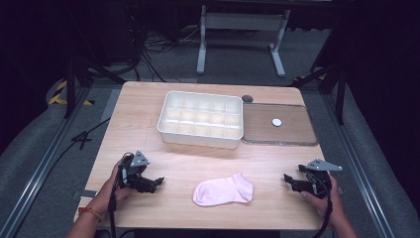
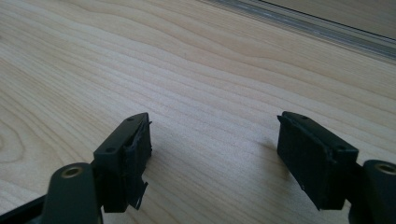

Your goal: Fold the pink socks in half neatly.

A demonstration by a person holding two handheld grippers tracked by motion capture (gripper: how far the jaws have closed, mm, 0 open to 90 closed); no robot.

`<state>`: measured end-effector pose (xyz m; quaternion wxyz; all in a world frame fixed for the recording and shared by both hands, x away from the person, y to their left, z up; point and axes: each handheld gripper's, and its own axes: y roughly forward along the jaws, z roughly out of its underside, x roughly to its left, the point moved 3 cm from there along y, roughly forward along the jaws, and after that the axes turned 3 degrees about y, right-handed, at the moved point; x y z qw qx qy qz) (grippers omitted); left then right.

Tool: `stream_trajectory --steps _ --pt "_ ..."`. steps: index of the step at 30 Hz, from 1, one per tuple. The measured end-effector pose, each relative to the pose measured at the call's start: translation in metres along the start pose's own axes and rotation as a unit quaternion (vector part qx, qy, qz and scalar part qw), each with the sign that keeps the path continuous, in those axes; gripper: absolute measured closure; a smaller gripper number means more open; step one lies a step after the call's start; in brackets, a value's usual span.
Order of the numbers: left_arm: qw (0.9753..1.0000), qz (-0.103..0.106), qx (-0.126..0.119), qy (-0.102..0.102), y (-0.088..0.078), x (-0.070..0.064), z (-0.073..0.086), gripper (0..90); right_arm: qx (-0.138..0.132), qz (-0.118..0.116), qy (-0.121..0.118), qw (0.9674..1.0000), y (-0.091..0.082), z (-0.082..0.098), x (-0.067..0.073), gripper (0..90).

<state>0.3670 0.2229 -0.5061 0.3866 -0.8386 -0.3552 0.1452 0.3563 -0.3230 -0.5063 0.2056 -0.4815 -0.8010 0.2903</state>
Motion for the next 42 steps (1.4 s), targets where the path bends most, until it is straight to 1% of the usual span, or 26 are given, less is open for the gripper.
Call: stream_trajectory --steps 1,2,4,5,6,7,9,12,14,15,16,19,20,21,22,23,29,35,37,42 --pt "1.0 0.003 -0.001 -0.001 0.0 0.0 0.0 0.0 0.0 0.0 0.0 1.0 0.0 0.0 0.0 26.4" --pt "1.0 0.002 0.0 0.004 0.0 0.001 0.0 0.0 0.0 0.0 0.0 1.0 0.0 0.0 0.0 26.4" --pt "1.0 0.006 -0.002 0.001 0.001 0.0 0.0 0.0 0.0 0.001 0.0 1.0 0.0 0.0 0.0 25.6" --pt "1.0 0.003 -0.004 0.005 0.001 0.001 0.0 0.0 0.001 0.003 0.002 1.0 0.0 0.0 0.0 24.3" --pt "1.0 0.005 -0.003 0.006 0.0 0.001 0.0 0.0 0.001 0.004 0.004 1.0 0.0 0.0 -0.001 24.0" --pt "0.9999 0.01 -0.001 0.007 0.0 0.001 0.0 0.0 0.002 0.004 0.004 1.0 0.0 0.0 -0.001 24.0" --pt "0.9997 0.017 0.0 0.017 -0.001 0.003 0.001 0.0 0.001 0.004 0.004 1.0 0.0 0.0 -0.001 23.6" --pt "0.9995 0.024 -0.002 0.02 -0.002 0.003 0.004 0.0 0.003 0.004 0.003 1.0 0.0 0.0 -0.001 22.4" --pt "0.9995 0.023 -0.002 0.023 -0.003 0.003 0.004 0.1 0.008 0.004 0.003 1.0 -0.001 0.0 -0.002 20.5" --pt "0.9994 0.026 0.0 0.025 -0.004 0.004 0.005 0.2 0.013 0.001 -0.003 0.9999 -0.001 0.0 -0.002 20.4" --pt "0.9993 0.027 0.0 0.027 -0.004 0.005 0.005 0.2 0.019 -0.004 -0.007 0.9998 -0.002 0.0 -0.003 20.6" --pt "0.9992 0.03 -0.001 0.028 -0.004 0.005 0.005 0.2 0.02 -0.007 -0.005 0.9998 -0.003 0.001 -0.004 21.4" --pt "0.9991 0.03 -0.002 0.028 -0.004 0.005 0.005 0.2 0.018 -0.004 -0.004 0.9998 -0.004 0.001 -0.004 23.8" --pt "0.9991 0.03 -0.001 0.029 -0.004 0.005 0.005 0.2 0.018 -0.004 -0.004 0.9998 -0.004 0.001 -0.004 23.8" --pt "0.9991 0.03 -0.001 0.029 -0.004 0.005 0.005 0.2 0.017 -0.006 -0.004 0.9998 -0.005 0.001 -0.003 27.2" --pt "0.9991 0.03 -0.001 0.029 -0.004 0.005 0.005 0.2 0.013 -0.009 -0.006 0.9999 -0.005 0.001 -0.002 30.7" --pt "0.9992 0.03 -0.001 0.028 -0.004 0.005 0.005 0.2 -0.011 -0.025 -0.03 0.9992 -0.011 -0.006 0.011 37.0" --pt "0.9992 0.029 -0.001 0.028 -0.004 0.005 0.005 0.1 -0.03 -0.058 -0.032 0.9974 -0.017 -0.014 0.024 41.4" --pt "0.9992 0.03 -0.001 0.026 -0.004 0.004 0.005 0.0 -0.036 -0.061 -0.039 0.9967 -0.019 -0.017 0.029 43.5" --pt "0.9992 0.029 -0.001 0.027 -0.004 0.005 0.005 0.0 -0.042 -0.07 -0.045 0.9956 -0.021 -0.022 0.039 45.0"
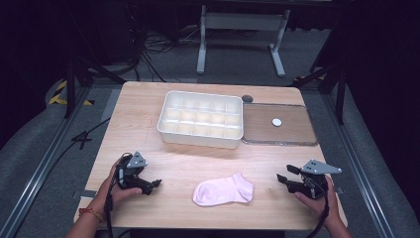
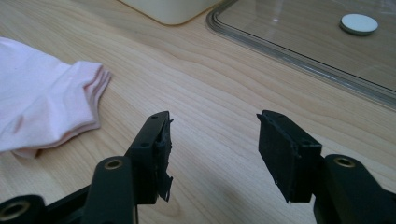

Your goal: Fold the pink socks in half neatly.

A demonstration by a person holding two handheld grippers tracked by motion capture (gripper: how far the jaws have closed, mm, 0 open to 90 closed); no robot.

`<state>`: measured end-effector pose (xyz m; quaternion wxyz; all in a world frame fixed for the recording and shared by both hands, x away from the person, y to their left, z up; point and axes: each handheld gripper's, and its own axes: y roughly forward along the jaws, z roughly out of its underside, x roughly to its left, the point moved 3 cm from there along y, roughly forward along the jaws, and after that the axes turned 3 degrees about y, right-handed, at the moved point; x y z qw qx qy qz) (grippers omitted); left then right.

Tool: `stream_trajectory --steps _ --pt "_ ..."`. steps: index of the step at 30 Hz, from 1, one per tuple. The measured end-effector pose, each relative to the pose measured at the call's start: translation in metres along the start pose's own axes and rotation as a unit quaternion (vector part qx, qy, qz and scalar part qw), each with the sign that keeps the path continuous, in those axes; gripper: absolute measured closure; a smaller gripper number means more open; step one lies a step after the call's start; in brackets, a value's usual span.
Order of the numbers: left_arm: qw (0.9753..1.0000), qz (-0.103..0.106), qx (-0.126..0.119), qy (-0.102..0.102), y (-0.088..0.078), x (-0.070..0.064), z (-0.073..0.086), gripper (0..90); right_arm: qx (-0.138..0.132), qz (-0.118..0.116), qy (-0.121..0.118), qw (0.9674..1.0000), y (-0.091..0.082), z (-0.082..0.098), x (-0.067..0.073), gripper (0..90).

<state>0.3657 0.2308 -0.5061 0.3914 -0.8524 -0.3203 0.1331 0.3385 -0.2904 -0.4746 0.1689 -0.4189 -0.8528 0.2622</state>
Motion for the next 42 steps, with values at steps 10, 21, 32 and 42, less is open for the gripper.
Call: stream_trajectory --steps 10,21,32,42 --pt "1.0 0.0 0.0 0.0 0.0 0.0 0.0 0.0 -0.006 -0.012 -0.017 0.9998 0.0 -0.008 0.013 45.9" --pt "1.0 -0.005 -0.001 -0.005 0.0 -0.001 0.0 0.2 0.0 -0.052 -0.058 0.9969 0.011 -0.02 0.045 46.2" --pt "0.9998 -0.011 0.003 -0.018 0.0 -0.011 -0.008 13.1 0.006 -0.099 -0.108 0.9891 0.03 -0.033 0.087 56.8" --pt "0.9983 0.008 -0.051 -0.026 -0.007 -0.026 -0.024 21.6 0.027 -0.145 -0.13 0.9805 0.052 -0.036 0.113 69.2"
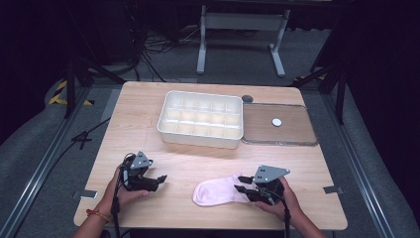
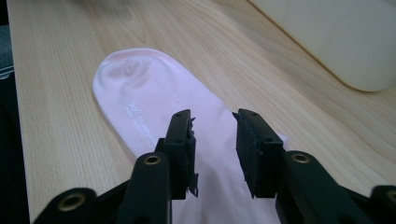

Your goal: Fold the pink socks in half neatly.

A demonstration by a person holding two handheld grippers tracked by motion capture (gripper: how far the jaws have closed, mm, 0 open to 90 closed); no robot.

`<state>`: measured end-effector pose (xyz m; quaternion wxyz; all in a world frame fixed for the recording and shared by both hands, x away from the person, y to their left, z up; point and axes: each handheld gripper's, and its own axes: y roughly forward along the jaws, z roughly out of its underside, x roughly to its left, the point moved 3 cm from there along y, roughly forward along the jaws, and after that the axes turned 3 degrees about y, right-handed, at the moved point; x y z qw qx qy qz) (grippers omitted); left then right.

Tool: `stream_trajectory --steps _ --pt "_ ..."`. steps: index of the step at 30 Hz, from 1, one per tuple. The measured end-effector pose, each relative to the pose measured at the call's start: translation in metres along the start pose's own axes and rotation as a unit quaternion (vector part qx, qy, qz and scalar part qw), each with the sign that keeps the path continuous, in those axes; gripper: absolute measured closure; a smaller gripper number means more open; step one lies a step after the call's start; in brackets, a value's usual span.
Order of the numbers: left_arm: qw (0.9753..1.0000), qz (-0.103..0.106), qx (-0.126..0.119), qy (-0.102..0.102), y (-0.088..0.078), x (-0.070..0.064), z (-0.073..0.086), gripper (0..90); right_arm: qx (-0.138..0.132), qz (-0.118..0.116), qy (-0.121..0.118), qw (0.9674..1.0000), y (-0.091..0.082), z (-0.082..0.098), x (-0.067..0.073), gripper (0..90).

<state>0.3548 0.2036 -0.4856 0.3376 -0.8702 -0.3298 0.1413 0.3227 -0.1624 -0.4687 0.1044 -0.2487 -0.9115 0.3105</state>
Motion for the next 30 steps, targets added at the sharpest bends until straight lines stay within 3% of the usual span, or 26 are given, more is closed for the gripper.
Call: stream_trajectory --steps 3,4,5,7,8,12,20,23,25,30 --pt "0.9995 0.023 -0.023 0.005 0.001 -0.018 -0.012 23.2 0.007 -0.006 -0.008 0.9999 0.008 -0.001 0.005 72.1" --pt "0.9995 0.023 -0.023 0.005 0.001 -0.018 -0.012 24.0 0.01 -0.009 -0.01 0.9999 0.011 -0.001 0.006 72.6" --pt "0.9989 0.036 -0.028 0.011 0.005 -0.031 -0.02 24.1 0.014 -0.014 -0.015 0.9997 0.014 -0.001 0.008 72.9" --pt "0.9978 0.057 -0.03 0.012 0.011 -0.042 -0.026 24.8 0.021 -0.017 -0.017 0.9995 0.018 0.001 0.01 73.1" --pt "0.9978 0.057 -0.03 0.012 0.011 -0.042 -0.026 25.3 0.021 -0.017 -0.017 0.9995 0.018 0.001 0.01 73.1" --pt "0.9961 0.082 -0.016 0.025 0.025 -0.065 -0.034 26.4 0.03 -0.02 -0.024 0.9991 0.025 0.005 0.014 73.6" --pt "0.9949 0.087 0.015 0.05 0.047 -0.084 -0.038 31.1 0.042 -0.026 -0.031 0.9983 0.033 0.01 0.021 74.0" --pt "0.9936 0.081 0.03 0.072 0.053 -0.088 -0.037 31.8 0.039 -0.023 -0.033 0.9984 0.034 0.011 0.021 74.3" --pt "0.9937 0.074 0.033 0.077 0.054 -0.088 -0.036 31.5 0.04 -0.021 -0.033 0.9984 0.033 0.011 0.023 74.4" --pt "0.9926 0.079 0.038 0.084 0.057 -0.089 -0.032 31.5 0.036 -0.021 -0.028 0.9987 0.033 0.012 0.023 74.7"
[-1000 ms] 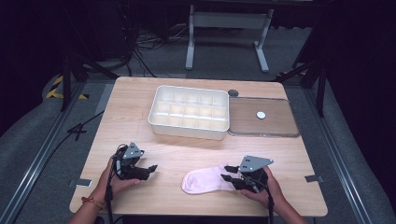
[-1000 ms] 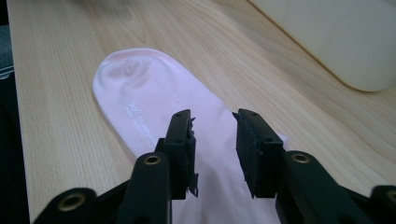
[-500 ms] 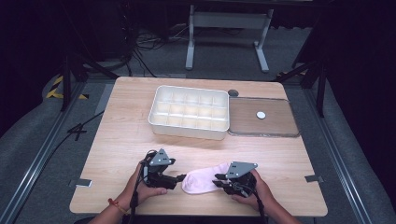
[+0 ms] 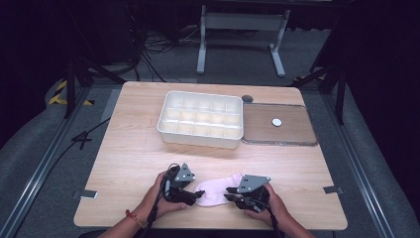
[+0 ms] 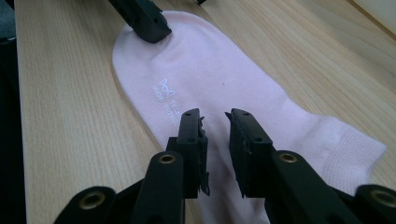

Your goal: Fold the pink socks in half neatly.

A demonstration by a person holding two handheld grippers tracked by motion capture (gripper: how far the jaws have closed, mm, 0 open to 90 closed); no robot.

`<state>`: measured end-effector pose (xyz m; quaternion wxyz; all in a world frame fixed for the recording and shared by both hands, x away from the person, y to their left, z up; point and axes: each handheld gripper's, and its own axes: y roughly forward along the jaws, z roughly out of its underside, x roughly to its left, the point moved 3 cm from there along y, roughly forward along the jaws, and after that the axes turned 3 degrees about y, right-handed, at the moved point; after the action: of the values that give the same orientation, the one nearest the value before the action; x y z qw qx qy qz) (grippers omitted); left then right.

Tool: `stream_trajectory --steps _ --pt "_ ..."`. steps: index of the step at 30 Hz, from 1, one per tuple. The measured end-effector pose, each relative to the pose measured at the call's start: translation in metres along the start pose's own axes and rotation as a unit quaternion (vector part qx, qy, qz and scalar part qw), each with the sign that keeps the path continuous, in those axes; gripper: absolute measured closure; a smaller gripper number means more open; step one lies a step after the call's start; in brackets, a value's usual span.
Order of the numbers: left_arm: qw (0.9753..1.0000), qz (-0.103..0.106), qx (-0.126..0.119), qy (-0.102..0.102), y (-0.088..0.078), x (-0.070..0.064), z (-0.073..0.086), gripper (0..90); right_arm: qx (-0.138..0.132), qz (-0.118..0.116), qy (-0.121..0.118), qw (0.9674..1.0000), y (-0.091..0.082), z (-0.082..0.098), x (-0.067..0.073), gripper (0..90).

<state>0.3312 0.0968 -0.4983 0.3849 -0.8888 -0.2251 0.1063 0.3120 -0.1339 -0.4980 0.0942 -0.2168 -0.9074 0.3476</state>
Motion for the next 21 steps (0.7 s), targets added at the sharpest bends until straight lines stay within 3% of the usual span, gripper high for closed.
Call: stream_trajectory --steps 3,8,13,15,21 --pt "1.0 0.009 0.001 -0.005 0.0 0.001 0.001 32.1 0.0 0.001 0.0 1.0 0.0 0.0 0.001 74.7" --pt "0.9998 0.009 0.019 0.002 -0.002 0.004 0.0 32.8 0.0 0.0 -0.003 1.0 0.0 0.001 0.003 74.7" --pt "0.9997 0.008 0.021 0.005 -0.002 0.007 -0.001 33.4 0.002 0.0 -0.006 1.0 0.0 -0.001 0.004 72.8" --pt "0.9997 0.008 0.023 0.004 -0.002 0.007 -0.001 34.0 0.004 -0.001 -0.003 1.0 0.0 -0.003 0.003 69.7" --pt "0.9996 0.008 0.026 0.003 -0.003 0.011 -0.002 35.1 -0.017 0.008 0.015 0.9997 -0.005 -0.012 -0.004 74.5"
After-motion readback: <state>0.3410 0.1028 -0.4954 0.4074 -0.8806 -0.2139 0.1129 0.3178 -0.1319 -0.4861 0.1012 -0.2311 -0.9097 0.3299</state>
